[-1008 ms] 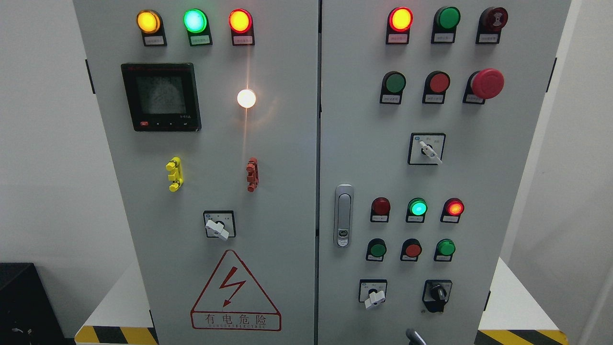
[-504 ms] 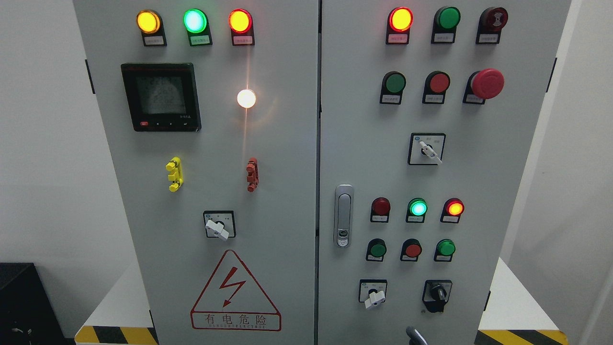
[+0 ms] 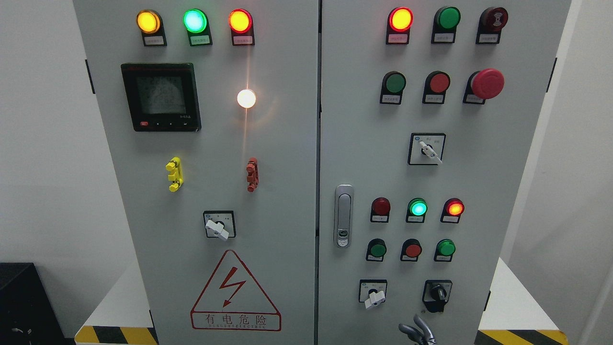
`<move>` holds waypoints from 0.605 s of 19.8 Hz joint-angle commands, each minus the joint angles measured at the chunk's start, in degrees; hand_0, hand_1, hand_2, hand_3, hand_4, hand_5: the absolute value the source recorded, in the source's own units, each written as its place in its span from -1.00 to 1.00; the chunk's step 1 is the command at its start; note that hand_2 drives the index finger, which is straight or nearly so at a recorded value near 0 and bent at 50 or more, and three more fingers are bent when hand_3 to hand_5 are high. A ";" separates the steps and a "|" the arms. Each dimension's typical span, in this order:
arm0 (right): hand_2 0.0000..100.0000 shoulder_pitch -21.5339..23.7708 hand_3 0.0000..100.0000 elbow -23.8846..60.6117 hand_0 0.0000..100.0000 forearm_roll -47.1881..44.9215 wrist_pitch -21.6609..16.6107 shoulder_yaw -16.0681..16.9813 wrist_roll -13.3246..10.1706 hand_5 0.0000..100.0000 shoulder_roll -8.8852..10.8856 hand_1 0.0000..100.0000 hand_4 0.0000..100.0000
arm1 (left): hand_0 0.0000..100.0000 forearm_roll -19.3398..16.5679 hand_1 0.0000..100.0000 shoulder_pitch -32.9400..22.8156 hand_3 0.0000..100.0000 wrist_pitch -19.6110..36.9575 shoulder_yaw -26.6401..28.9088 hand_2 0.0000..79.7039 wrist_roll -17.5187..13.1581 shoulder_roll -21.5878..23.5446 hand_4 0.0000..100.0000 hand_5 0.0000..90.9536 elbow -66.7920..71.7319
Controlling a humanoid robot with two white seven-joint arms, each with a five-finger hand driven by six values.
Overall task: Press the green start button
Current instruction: 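Raise the right hand toward the green push button on the lower row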
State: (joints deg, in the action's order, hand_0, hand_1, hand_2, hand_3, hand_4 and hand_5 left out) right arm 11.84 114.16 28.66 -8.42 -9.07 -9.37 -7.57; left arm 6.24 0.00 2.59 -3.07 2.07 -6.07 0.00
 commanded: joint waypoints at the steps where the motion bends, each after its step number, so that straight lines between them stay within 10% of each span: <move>1: -1.00 -1.73 0.46 -0.42 -0.59 15.17 -0.02 0.55 -1.79 0.64 0.01 -0.29 0.44 | -0.76 0.00 0.11 1.32 -1.00 -0.04 0.00 -1.00 -0.04 0.01 -1.00 -1.00 -1.58; 12: -1.00 -8.05 0.74 -3.94 -0.39 35.93 -1.34 5.21 -2.76 0.98 0.01 -0.32 0.67 | -0.76 0.00 0.11 1.32 -1.00 -0.04 0.00 -1.00 -0.04 0.01 -1.00 -1.00 -1.58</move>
State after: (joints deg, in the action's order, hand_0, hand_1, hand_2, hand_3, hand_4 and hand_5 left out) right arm 6.71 112.67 55.33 -9.67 -6.87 -11.90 -7.56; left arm 6.24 0.00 2.59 -3.07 2.07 -6.07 0.00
